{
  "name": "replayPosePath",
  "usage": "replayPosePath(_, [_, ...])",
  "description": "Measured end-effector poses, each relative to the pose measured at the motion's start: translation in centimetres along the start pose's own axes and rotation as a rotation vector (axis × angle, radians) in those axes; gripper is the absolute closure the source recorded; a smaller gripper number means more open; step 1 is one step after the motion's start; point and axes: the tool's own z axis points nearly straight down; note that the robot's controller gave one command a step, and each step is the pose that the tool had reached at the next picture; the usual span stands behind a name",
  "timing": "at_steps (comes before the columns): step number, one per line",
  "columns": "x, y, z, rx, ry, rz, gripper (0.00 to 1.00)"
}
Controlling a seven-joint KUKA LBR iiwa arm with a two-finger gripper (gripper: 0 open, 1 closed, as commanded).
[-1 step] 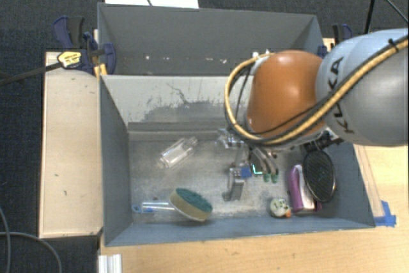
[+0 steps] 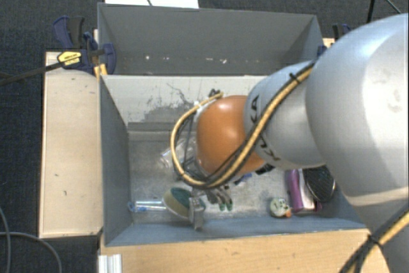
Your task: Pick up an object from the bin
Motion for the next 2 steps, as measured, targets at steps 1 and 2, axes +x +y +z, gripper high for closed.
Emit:
replayPosePath(1, [0.1, -0.1, -0.3, 0.000, 0.004, 0.006, 1.00])
replayPosePath(2, [-1.8, -3.1, -14.7, -0.001, -0.012, -0.019, 1.00])
